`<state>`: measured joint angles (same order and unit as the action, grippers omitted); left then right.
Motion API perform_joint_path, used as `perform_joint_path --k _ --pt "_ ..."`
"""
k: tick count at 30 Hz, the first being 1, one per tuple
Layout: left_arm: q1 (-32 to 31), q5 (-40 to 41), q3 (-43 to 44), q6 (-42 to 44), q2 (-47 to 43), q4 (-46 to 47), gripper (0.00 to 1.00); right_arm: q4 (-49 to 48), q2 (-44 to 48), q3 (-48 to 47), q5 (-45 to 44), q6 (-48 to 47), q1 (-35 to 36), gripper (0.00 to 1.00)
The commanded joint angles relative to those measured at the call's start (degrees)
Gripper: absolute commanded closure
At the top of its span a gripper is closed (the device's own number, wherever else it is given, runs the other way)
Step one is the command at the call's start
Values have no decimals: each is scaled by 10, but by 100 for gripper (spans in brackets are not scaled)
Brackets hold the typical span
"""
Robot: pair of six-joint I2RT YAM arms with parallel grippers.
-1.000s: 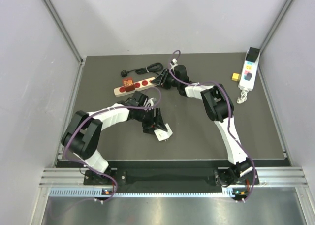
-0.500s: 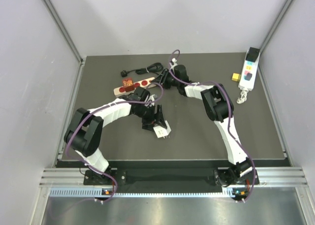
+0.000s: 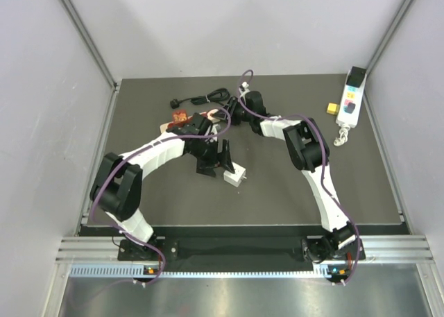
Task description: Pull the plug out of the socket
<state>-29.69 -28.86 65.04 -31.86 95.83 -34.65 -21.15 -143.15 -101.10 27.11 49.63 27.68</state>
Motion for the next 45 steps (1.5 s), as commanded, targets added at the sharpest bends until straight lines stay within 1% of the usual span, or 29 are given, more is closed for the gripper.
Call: perform_joint_path --k 1,3,4,6,7,10,12,13,14,15,16,17,18,20,21,23,24,26,27,28,30,31,34,37,38,39,41,43,45 --pt "-1 120 30 30 -66 -55 14 29 -14 -21 -1 -57 9 70" --pt "-1 172 29 37 -107 -63 14 29 -15 -22 0 -56 11 70" --pt "-1 223 27 42 -121 -63 15 29 -16 -22 0 -56 9 70" --pt "-1 264 23 47 -155 -59 15 29 -15 -22 0 -56 11 70" --pt "-1 310 20 48 -164 -47 15 29 -15 -22 0 -56 11 70" --pt "2 361 8 43 -194 -17 15 29 -16 -23 2 -56 15 70" --pt "7 395 5 44 -206 20 15 30 -16 -24 4 -56 17 70" --pt "8 407 4 45 -209 34 14 30 -16 -23 5 -57 17 70" --pt "9 438 2 46 -210 66 11 30 -14 -23 5 -56 18 70" --pt "15 450 -1 43 -209 78 7 30 -14 -23 7 -56 18 70" --pt "19 463 -3 41 -208 89 6 30 -13 -23 8 -56 19 70" --pt "23 485 -5 41 -203 125 4 30 -13 -23 9 -56 19 70" --pt "31 498 -13 41 -200 141 2 30 -13 -22 11 -56 18 70" --pt "47 511 -19 42 -187 172 1 30 -13 -22 13 -56 18 70" --pt "70 512 -22 39 -181 195 2 30 -13 -23 13 -56 18 70" --pt "97 492 -32 20 -162 222 1 30 -13 -24 14 -56 19 70" --pt "124 468 -39 7 -156 252 1 30 -14 -28 15 -56 19 70" --pt "139 470 -62 -25 -142 289 2 33 -16 -31 15 -55 18 70" --pt "140 509 -67 -38 -136 312 1 34 -18 -33 17 -56 18 70" --pt "140 527 -71 -42 -132 324 1 37 -18 -34 18 -56 18 70" --pt "140 574 -76 -57 -115 336 2 37 -20 -37 18 -57 19 70" --pt "140 610 -77 -73 -102 341 2 37 -20 -38 19 -58 18 70" --pt "139 644 -76 -83 -78 372 2 40 -21 -40 21 -59 18 70" --pt "135 639 -72 -57 -55 398 2 43 -20 -45 25 -59 18 70" --pt "132 634 -63 -45 -35 408 2 43 -19 -45 25 -61 17 70" --pt "130 638 -55 -27 -24 404 2 44 -18 -45 25 -60 16 70" --pt "128 640 -33 -16 7 391 2 43 -15 -45 26 -62 15 70" --pt "128 622 -23 12 33 403 1 46 -15 -45 27 -66 15 70" --pt "127 585 -18 38 43 432 1 53 -13 -45 23 -72 14 70"
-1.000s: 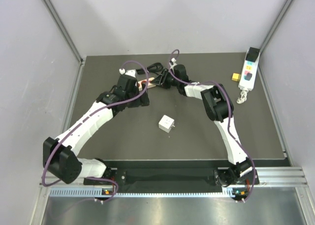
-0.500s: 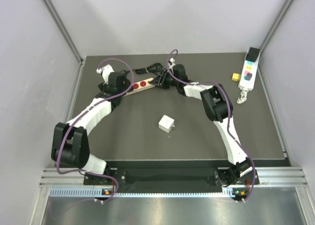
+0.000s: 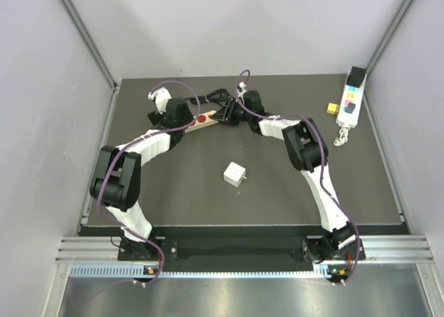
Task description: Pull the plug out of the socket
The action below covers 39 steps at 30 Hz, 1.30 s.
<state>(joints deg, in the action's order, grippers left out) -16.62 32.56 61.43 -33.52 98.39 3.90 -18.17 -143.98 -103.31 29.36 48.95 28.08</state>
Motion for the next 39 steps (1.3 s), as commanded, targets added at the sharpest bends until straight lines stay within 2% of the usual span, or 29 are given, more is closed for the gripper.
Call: perform_joint_path --k 1,5,9,16,18,20,21,23,24,26,27,28,36,39 --pt "-3 -41 16 62 21 57 1 26 -2 -22 -1 -69 10 70" --pt "-3 -66 -3 91 20 104 1 34 -3 -21 -8 -76 10 70" --pt "-2 -58 11 99 42 84 2 34 -2 -18 -10 -76 11 70" --pt "-1 -75 24 96 76 80 8 38 -5 -22 -12 -78 13 70" --pt "-1 -74 26 93 80 78 13 38 -5 -23 -13 -78 14 70" --pt "0 -78 25 93 82 86 23 37 -5 -23 -13 -78 13 70" --pt "-1 -79 24 93 82 88 35 37 -5 -23 -14 -77 14 70" --pt "-1 -84 20 92 79 94 51 35 -5 -23 -15 -76 14 71" --pt "-1 -86 18 91 74 98 66 36 -5 -23 -17 -76 15 75" --pt "0 -92 5 92 69 110 81 36 -2 -20 -26 -76 15 83" --pt "-1 -95 1 91 63 120 91 36 -2 -18 -29 -77 15 93" --pt "-1 -95 -4 90 60 123 100 37 -1 -16 -33 -79 18 98" --pt "0 -150 -62 72 37 225 100 58 2 -16 -77 -89 23 100" --pt "-16 -107 -41 106 42 186 100 98 4 -28 -109 -106 27 100"
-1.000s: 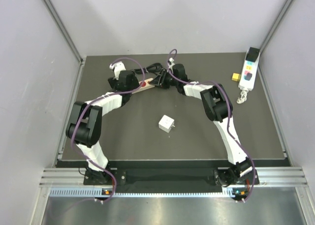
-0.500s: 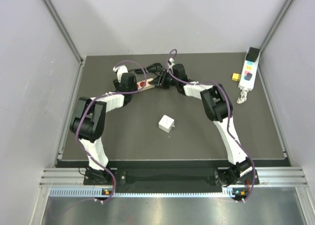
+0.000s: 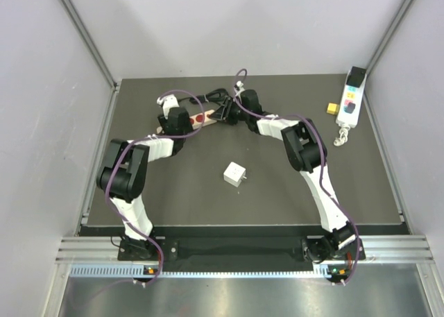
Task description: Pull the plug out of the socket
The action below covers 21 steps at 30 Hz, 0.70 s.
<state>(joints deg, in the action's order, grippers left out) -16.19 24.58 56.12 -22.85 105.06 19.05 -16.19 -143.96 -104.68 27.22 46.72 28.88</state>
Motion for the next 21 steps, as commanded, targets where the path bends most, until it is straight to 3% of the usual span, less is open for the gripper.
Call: perform_joint_path --k 1,5,10,12,18,21 --pt "-50 48 43 18 -21 -2 100 86 4 -18 -95 -89 21 100" --pt "-108 161 99 87 8 -40 100 111 8 -24 -124 -100 28 100" --pt "-102 101 92 69 10 -24 100 123 4 -31 -133 -105 29 100" --pt "-93 38 63 59 -5 18 100 123 4 -31 -132 -105 29 100" --pt "-3 -93 -27 -57 -40 101 100 124 3 -32 -132 -104 28 100" --pt "16 -106 -43 -81 -43 110 100 124 0 -34 -129 -101 28 100"
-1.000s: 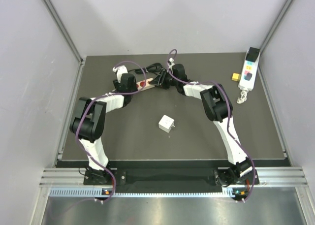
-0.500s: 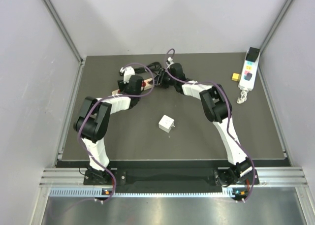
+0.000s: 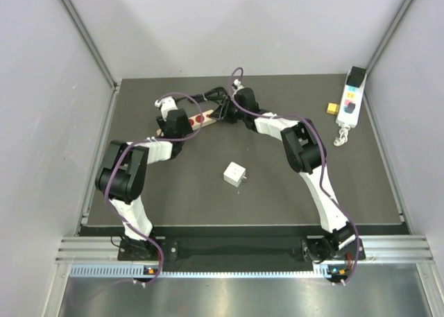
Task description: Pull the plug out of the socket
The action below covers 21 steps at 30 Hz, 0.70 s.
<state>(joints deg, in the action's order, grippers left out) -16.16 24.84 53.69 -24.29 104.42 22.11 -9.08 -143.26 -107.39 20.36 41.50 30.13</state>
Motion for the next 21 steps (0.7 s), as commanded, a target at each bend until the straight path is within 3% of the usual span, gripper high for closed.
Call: perform_joint_path --k 1,6,11,18,21 --pt "17 -116 -20 -72 -38 86 100 53 -8 -8 -59 -48 16 100" --pt "0 -130 6 -38 -31 71 100 54 -10 -10 -59 -48 16 100" --pt "-83 62 98 88 -5 -57 100 54 -11 -12 -59 -48 17 100" --pt "-82 60 93 85 -11 -47 100 55 -12 -13 -59 -49 17 100" --pt "-53 -11 69 50 -20 -26 100 56 -11 -14 -59 -50 18 100"
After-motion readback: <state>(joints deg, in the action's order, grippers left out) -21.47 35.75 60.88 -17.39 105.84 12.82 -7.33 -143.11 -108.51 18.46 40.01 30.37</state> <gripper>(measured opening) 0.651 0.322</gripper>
